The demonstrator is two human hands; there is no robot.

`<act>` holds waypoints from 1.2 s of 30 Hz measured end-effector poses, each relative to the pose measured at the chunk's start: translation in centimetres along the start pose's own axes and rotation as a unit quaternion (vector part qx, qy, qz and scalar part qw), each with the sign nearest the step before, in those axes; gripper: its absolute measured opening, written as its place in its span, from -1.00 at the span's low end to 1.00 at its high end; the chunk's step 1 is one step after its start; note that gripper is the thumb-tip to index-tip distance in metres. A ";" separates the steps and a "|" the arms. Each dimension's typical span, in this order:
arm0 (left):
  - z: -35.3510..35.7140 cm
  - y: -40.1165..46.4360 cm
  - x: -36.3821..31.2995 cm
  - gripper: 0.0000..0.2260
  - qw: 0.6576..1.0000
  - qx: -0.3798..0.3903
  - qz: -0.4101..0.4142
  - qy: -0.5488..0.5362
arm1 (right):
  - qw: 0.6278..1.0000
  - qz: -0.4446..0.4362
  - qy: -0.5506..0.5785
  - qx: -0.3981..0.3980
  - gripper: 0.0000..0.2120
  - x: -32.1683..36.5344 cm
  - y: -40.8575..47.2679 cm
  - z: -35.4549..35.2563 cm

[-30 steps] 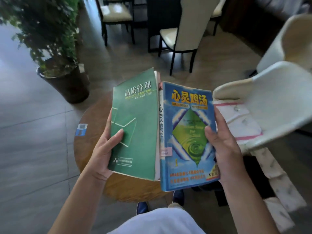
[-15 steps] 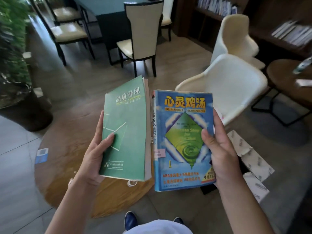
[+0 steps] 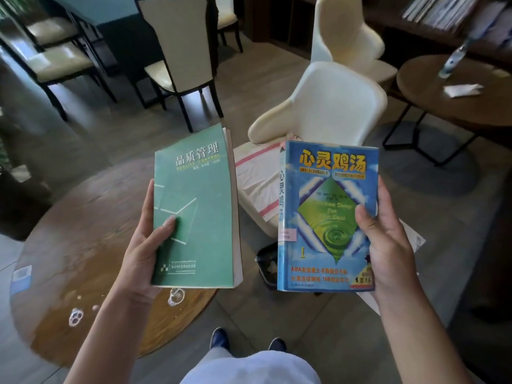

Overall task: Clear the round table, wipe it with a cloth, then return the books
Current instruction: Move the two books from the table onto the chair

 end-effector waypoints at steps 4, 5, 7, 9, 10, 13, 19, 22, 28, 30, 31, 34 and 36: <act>1.2 2.2 0.9 -0.32 1.000 0.010 -0.018 0.016 | 1.000 -0.003 0.003 -0.025 -0.45 0.0 1.5 -2.1; 1.5 2.9 1.1 -0.32 0.999 0.013 -0.023 0.019 | 0.999 -0.004 0.000 -0.034 -0.46 0.0 1.8 -2.4; 1.7 4.5 1.3 -0.32 0.999 0.017 -0.025 0.027 | 0.999 -0.007 -0.006 -0.052 -0.45 -0.2 2.7 -2.7; 1.8 6.2 1.5 -0.32 0.999 0.020 -0.025 0.037 | 0.997 -0.012 -0.014 -0.071 -0.46 -0.4 3.8 -2.8; 1.8 7.2 1.5 -0.32 0.998 0.026 -0.027 0.043 | 0.996 -0.016 -0.019 -0.080 -0.46 -0.4 4.3 -2.6; 1.6 10.4 1.4 -0.32 0.996 0.045 -0.035 0.065 | 0.994 -0.026 -0.017 -0.102 -0.47 -0.5 5.9 -1.8; 2.6 16.6 0.6 -0.33 0.994 0.050 -0.043 0.091 | 0.985 -0.028 -0.022 -0.166 -0.47 -1.0 8.1 -1.2; 4.2 18.9 0.7 -0.31 0.993 0.046 -0.044 0.095 | 0.981 -0.013 -0.012 -0.193 -0.48 -1.5 9.1 -2.5; 9.0 23.2 3.3 -0.29 0.989 0.060 -0.063 0.115 | 0.974 0.002 -0.013 -0.224 -0.49 -1.7 13.0 -6.5; 11.1 24.4 4.6 -0.27 0.988 0.060 -0.071 0.126 | 0.974 0.006 -0.013 -0.225 -0.49 -1.9 14.9 -8.1; 12.2 25.0 5.2 -0.27 0.987 0.059 -0.072 0.133 | 0.974 0.006 -0.015 -0.225 -0.48 -1.9 15.8 -9.0; 15.8 26.9 6.7 -0.25 0.987 0.054 -0.069 0.136 | 0.974 0.006 -0.017 -0.227 -0.48 -1.7 19.3 -11.9; 17.9 27.9 7.6 -0.24 0.986 0.052 -0.070 0.145 | 0.976 0.010 -0.020 -0.216 -0.48 -1.4 21.2 -13.2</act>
Point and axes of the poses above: each hand's wrist, its own y-axis towards the middle knuckle, its own z-axis out of the palm, x = y × z, the point moved 6 cm from there along y, towards the middle knuckle, and after that the axes turned 5 degrees about -x, right-handed, at the moved point
